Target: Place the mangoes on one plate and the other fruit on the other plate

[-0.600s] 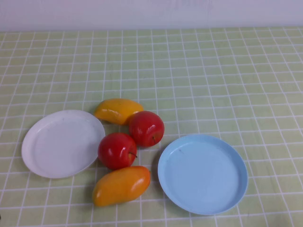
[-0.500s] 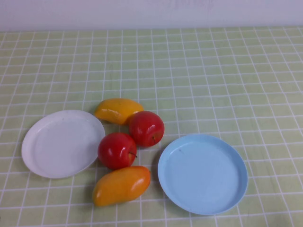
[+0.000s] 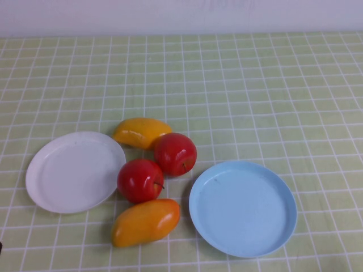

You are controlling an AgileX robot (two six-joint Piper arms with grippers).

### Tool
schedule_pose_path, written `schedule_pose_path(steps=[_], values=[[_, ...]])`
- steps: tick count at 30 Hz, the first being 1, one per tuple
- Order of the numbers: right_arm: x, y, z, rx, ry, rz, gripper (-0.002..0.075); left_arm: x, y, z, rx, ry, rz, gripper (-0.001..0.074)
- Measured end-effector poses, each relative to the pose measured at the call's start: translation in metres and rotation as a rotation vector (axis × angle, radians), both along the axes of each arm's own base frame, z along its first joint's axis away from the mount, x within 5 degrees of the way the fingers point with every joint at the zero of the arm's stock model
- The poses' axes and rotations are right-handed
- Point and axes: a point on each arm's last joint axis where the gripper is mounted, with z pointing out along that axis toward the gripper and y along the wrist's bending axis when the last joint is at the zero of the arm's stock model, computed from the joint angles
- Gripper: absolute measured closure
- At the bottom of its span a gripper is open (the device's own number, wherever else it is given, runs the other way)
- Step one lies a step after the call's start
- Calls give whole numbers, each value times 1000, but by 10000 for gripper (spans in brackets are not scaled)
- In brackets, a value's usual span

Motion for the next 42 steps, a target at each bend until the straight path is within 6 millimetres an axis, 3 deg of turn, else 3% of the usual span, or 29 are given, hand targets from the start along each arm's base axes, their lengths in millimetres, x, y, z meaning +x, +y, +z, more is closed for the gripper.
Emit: schedule_pose_path(steps=[4, 7, 14, 20, 24, 33, 42], values=[[0, 0, 0, 0, 0, 0, 742, 1, -2, 9, -285, -57, 16, 731], [0, 0, 0, 0, 0, 0, 742, 1, -1, 14, -382, -104, 28, 731], [0, 0, 0, 0, 0, 0, 742, 1, 0, 19, -402, -137, 32, 731], [0, 0, 0, 0, 0, 0, 742, 2, -7, 48, -375, -1, -16, 731], [0, 0, 0, 0, 0, 0, 742, 9, -12, 69, -256, 102, -63, 731], [0, 0, 0, 0, 0, 0, 742, 45, -21, 112, 22, 270, -183, 731], [0, 0, 0, 0, 0, 0, 742, 115, -44, 142, 146, 553, -450, 734]])
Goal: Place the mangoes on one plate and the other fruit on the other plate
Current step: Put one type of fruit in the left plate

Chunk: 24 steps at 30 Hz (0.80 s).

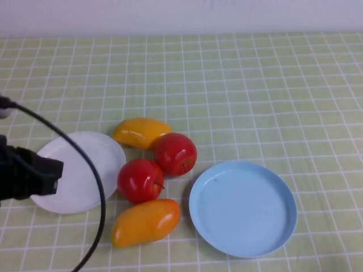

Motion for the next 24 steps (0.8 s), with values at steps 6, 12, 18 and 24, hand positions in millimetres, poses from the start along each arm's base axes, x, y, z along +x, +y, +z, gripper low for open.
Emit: schedule_pose_path(steps=[6, 12, 18, 24], values=[[0, 0, 0, 0, 0, 0, 742, 51, -17, -2, 48, 151, -85, 735], [0, 0, 0, 0, 0, 0, 743, 74, -64, -17, 216, 277, -115, 735], [0, 0, -1, 0, 2, 0, 742, 84, -111, -25, 288, 320, -186, 734], [0, 0, -1, 0, 2, 0, 742, 98, -124, -29, 340, 372, -211, 554]])
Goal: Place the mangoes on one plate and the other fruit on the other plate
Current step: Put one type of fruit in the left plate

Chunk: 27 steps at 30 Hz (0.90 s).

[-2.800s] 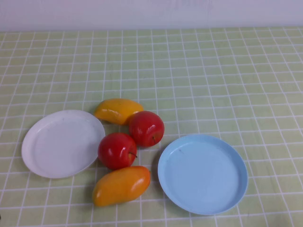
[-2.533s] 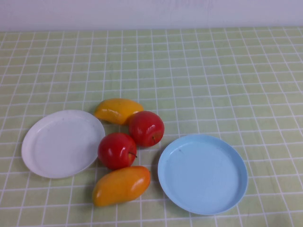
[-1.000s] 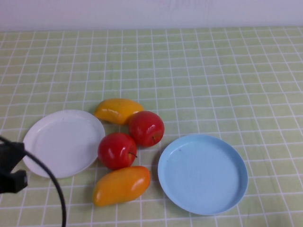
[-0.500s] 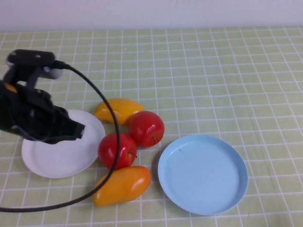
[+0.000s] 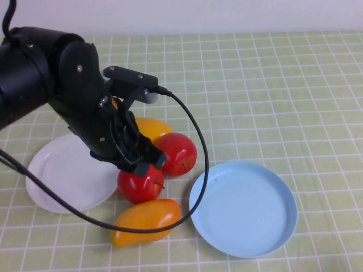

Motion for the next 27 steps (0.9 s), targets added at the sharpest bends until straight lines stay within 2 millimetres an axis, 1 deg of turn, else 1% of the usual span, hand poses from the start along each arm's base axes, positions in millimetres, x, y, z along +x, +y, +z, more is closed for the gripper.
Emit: schedule_pose_path(steps=[3, 5, 7, 8, 12, 19, 24, 27], values=[[0, 0, 0, 0, 0, 0, 742, 8, -5, -2, 1, 18, 27, 321], [0, 0, 0, 0, 0, 0, 742, 13, -8, -5, -8, 35, 81, 197], [0, 0, 0, 0, 0, 0, 742, 18, -10, -10, -8, 56, 119, 136], [0, 0, 0, 0, 0, 0, 742, 21, -12, -12, -7, 62, 129, 118], [0, 0, 0, 0, 0, 0, 742, 31, -11, -23, 5, 88, 159, 92], [0, 0, 0, 0, 0, 0, 743, 46, 0, -36, 18, 114, 212, 86], [0, 0, 0, 0, 0, 0, 742, 51, 1, -46, 30, 135, 220, 86], [0, 0, 0, 0, 0, 0, 742, 51, -1, -47, 20, 141, 209, 86]])
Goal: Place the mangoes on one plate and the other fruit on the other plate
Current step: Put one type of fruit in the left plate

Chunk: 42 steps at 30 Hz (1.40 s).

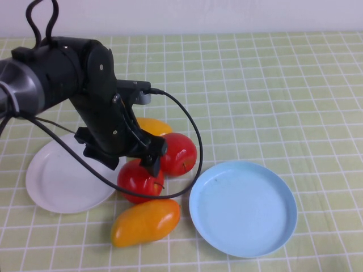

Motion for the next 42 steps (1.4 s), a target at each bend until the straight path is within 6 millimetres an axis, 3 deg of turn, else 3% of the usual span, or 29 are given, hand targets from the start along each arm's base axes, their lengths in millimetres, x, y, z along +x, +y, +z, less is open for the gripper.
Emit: schedule_pose_path(steps=[27, 33, 42], values=[[0, 0, 0, 0, 0, 0, 742, 11, -2, -24, 2, 41, -7, 86], [0, 0, 0, 0, 0, 0, 742, 11, -3, -24, -1, 32, -6, 170], [0, 0, 0, 0, 0, 0, 743, 11, -3, -24, -1, 32, -6, 174]])
